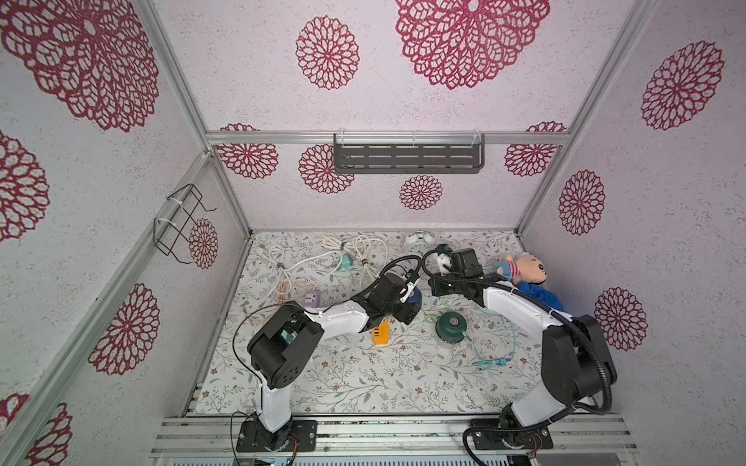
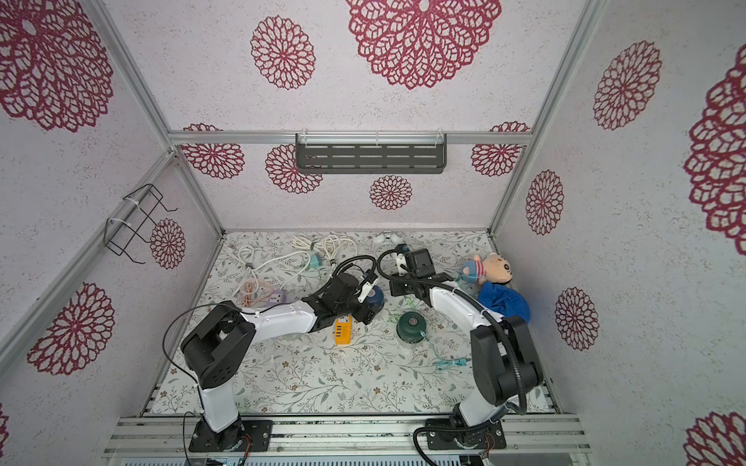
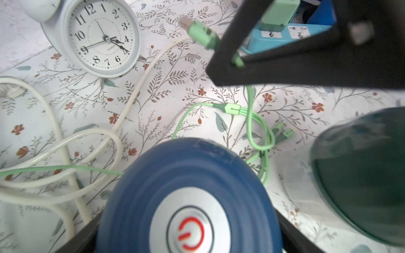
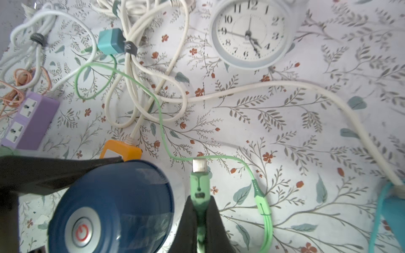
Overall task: Charge the cordless meat grinders
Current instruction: Pick up the cordless meat grinder at the center of the board, then place the cordless meat grinder at the center of the board.
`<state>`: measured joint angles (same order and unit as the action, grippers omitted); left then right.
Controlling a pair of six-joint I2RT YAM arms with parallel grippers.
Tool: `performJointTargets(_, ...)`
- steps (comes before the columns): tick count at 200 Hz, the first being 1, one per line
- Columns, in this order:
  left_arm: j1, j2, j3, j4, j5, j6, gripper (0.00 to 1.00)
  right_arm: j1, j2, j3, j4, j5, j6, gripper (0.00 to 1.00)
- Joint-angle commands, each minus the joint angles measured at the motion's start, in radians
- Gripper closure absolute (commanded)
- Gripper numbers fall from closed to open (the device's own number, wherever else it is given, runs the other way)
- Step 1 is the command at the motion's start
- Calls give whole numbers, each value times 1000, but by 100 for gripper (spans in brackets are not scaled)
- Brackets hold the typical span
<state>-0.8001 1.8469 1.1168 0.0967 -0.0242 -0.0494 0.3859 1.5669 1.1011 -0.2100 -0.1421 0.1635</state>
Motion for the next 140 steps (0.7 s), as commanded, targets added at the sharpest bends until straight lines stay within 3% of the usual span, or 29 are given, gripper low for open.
performJointTargets(1,-47,-165,-34,4,-122,-39,14,1,-84,-6,-22,47,-27,100)
performJointTargets(41,-201,-406,-168,-191,-412,-193,14,40,-165,-28,-23,58,-27,100)
performJointTargets(80,-377,-582,-304,-364,-662,-528,14,143,-181,-20,-36,121,-39,100)
performJointTargets(140,-561,-510,-345,-580,-935,-1042,11,253,-123,-17,-34,179,-29,100)
